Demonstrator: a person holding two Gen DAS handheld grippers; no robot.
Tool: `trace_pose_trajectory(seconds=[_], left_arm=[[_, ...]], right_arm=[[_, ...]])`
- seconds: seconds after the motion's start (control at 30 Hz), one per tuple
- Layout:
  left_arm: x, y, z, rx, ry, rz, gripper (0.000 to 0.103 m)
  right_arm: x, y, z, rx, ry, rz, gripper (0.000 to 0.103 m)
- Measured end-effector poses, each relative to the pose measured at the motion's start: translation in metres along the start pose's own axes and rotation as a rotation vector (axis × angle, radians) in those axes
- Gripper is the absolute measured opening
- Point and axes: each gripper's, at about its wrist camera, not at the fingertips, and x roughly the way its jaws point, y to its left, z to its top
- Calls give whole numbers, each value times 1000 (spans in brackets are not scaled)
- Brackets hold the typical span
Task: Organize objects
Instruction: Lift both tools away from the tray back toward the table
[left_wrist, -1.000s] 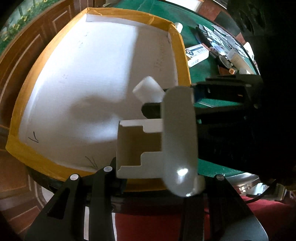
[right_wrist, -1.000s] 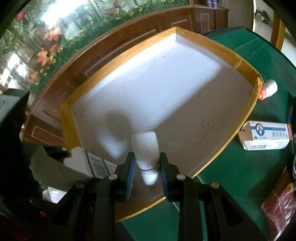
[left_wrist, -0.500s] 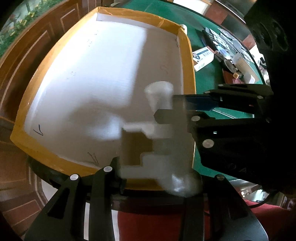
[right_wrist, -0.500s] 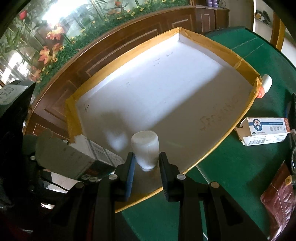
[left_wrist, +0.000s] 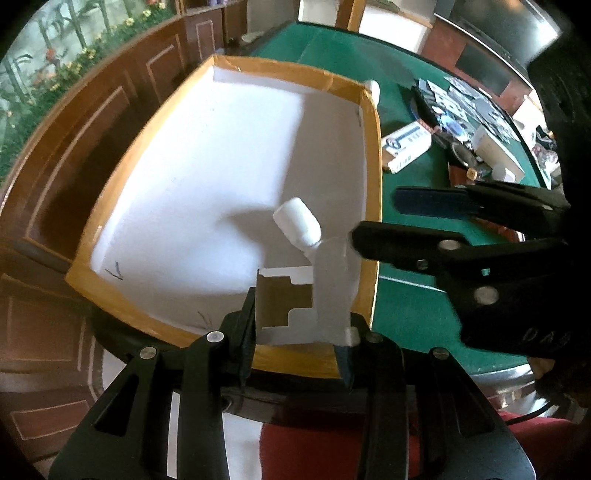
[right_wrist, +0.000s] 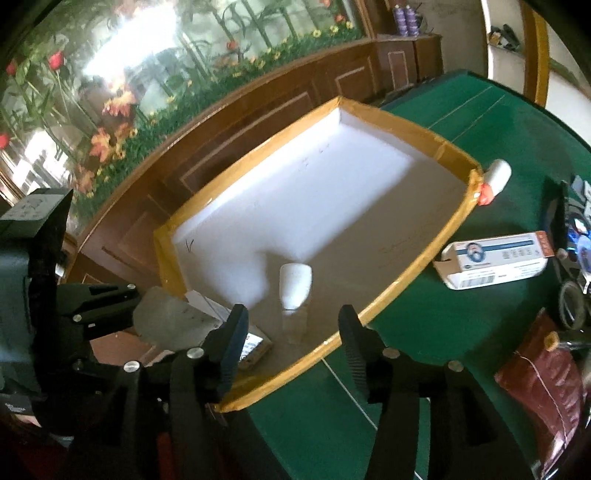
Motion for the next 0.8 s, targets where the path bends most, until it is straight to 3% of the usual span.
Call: trace_pose_trajectory(seconds=[0.07, 0.2, 0.4, 0.63, 0.8], left_arm=[[-9, 1, -1, -21, -36, 15, 38], [-28, 1, -2, -48, -112, 52, 56], [-46, -10, 3, -56, -175, 65, 57], [-54, -42, 14, -7, -197, 12, 62], [-45, -74, 20, 47, -168, -69, 62]], right_arm=[[-10, -5, -4, 11, -28, -11, 54], [-30, -19, -19, 45, -75, -35, 58], [-56, -50, -56, 123, -102, -107, 60], [-83, -85, -98, 222, -119, -175, 63], [-104, -99, -123, 273, -146, -227, 76]])
